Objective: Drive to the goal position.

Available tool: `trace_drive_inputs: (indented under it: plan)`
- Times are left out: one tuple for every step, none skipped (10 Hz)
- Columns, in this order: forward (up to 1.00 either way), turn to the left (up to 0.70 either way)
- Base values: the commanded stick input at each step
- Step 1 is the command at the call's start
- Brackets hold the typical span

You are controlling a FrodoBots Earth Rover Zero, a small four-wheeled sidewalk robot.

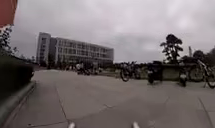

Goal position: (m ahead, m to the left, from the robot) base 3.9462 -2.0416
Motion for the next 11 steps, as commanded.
trace_drive_inputs:
  plan:
    - [0.45, 0.00]
    - [0.45, 0.00]
    - [0.45, 0.00]
    - [0.45, 0.00]
    - [0.45, 0.03]
    - [0.45, 0.23]
    - [0.45, 0.27]
    - [0.45, 0.27]
    - [0.45, 0.24]
    - [0.45, 0.18]
    - [0.45, 0.12]
